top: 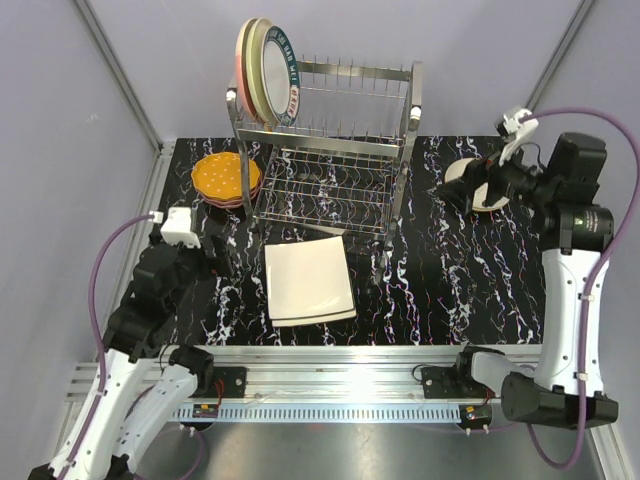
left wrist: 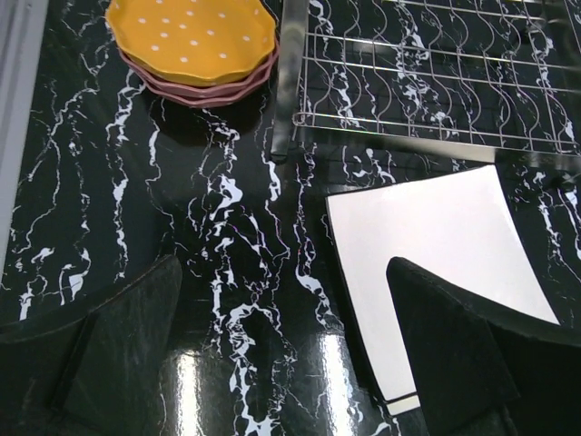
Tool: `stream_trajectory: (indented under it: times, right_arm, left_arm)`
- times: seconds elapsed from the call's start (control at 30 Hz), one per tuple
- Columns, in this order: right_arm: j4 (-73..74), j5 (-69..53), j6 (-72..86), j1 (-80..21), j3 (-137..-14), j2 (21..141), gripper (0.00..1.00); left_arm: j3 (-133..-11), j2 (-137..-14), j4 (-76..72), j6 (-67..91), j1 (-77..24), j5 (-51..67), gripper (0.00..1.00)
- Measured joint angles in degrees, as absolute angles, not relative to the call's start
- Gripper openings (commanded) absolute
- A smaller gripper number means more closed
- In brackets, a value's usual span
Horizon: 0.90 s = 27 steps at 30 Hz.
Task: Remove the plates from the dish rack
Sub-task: Place the plate on the table, then grab a plate with the right arm
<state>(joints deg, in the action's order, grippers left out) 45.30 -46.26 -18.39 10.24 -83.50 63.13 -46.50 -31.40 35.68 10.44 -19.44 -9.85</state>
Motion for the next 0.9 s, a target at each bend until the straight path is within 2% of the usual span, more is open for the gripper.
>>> stream_trajectory:
  times: [0.07,0.2,0.4,0.63,0.83,0.9]
  right_arm:
    - [46.4,-46.4,-17.9,6.5,-91.4,65.5,1.0]
    - [50.4,-43.3,-14.9,-9.6,-107.0,71.9,0.97]
    - [51.7,-36.6,-8.6,-25.1,-131.3,89.8,0.98]
    - [43.5,-26.3,1.9,-34.4,-140.0,106.8,0.94]
    - [35.2,-18.9,11.4,-35.4,-146.2,116.6,0.8]
    - [33.1,-17.0,12.9,-35.4,-147.5,118.6,0.72]
  left_arm:
    - [-44.8,-29.3,35.0,10.2,-19.5,-10.7,0.99]
    - [-41.2,-26.6,34.3,9.8,-19.4,-12.2,0.99]
    - [-40.3,-25.3,33.9,9.4,-19.5,-14.0,0.99]
    - [-39.9,-23.9,33.4,9.3,-19.4,-16.4,0.99]
    - [-39.7,-22.8,33.3,9.3,-19.5,-17.8,0.99]
    - [-39.7,-22.4,33.4,9.3,-19.5,-18.1,0.99]
